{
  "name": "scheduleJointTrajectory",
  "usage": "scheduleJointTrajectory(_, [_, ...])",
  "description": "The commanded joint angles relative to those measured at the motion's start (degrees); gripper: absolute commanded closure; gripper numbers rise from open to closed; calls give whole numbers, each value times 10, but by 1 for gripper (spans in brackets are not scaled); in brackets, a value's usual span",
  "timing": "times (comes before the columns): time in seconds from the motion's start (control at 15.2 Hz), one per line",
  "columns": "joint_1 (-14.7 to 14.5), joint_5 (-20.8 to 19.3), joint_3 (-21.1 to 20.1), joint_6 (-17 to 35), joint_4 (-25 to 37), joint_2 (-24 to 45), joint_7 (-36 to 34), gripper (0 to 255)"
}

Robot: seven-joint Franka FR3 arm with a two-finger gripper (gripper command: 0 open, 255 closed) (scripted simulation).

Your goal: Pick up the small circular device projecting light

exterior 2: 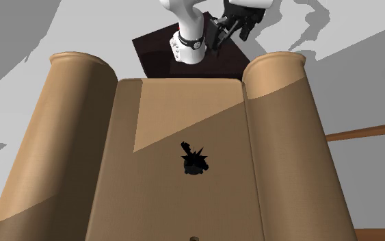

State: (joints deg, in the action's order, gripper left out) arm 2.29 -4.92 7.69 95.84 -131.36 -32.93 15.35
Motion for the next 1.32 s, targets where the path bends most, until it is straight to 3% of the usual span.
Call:
scheduleJointTrajectory(0.0, [2, -7, 17, 13, 25, 40, 26, 0])
scheduleJointTrajectory(0.59, [11, -5, 84, 60, 158, 228, 144, 0])
scheduleJointTrajectory(1.25, [50, 53, 120, 53, 389, 468, 272, 0])
